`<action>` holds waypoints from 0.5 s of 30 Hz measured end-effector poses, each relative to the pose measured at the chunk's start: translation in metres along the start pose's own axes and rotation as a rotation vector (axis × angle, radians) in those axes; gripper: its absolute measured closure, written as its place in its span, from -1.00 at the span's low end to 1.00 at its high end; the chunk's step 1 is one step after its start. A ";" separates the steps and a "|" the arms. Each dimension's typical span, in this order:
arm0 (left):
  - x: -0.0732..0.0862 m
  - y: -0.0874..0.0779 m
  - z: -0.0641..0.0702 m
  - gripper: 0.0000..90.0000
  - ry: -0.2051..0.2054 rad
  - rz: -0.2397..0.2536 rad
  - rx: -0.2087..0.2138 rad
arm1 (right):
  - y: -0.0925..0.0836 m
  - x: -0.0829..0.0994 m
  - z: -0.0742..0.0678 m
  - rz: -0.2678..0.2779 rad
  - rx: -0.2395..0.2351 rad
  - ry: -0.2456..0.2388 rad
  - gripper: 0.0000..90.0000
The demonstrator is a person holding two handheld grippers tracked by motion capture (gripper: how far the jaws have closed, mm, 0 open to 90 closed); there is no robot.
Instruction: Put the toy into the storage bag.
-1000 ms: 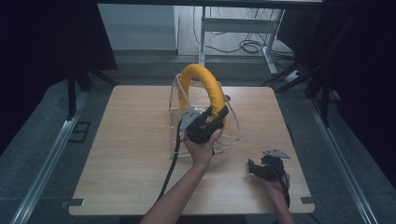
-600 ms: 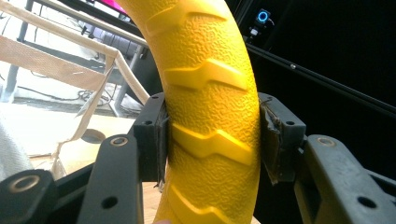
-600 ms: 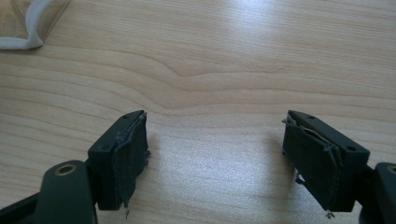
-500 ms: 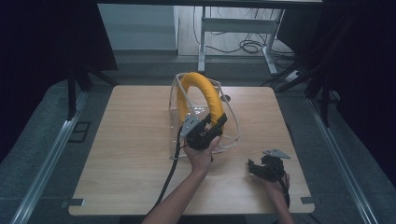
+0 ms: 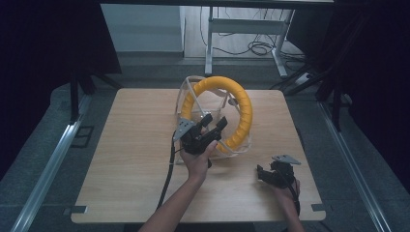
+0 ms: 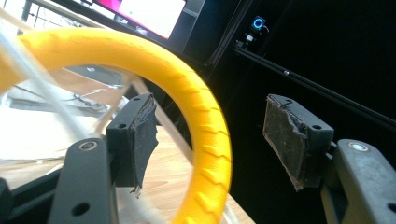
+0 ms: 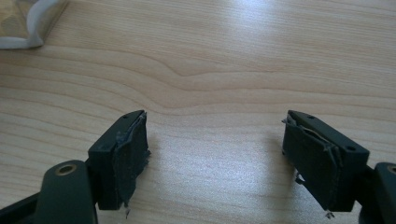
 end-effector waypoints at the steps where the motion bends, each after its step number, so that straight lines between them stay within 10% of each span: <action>1: 0.000 -0.003 -0.003 -0.23 0.000 -0.004 -0.001 | 0.000 0.000 0.000 0.001 -0.001 0.000 -0.50; 15: 0.007 -0.048 -0.046 -0.24 0.017 -0.067 -0.046 | 0.000 0.000 0.000 0.001 0.001 0.002 -0.50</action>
Point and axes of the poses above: each handheld gripper's, and its own axes: y roughly forward along the jaws, x roughly out of its underside, z roughly to its right, the point moved 4 cm from there along y, roughly forward along the jaws, and after that the axes turned 13 degrees about y, right-handed, at the moved point
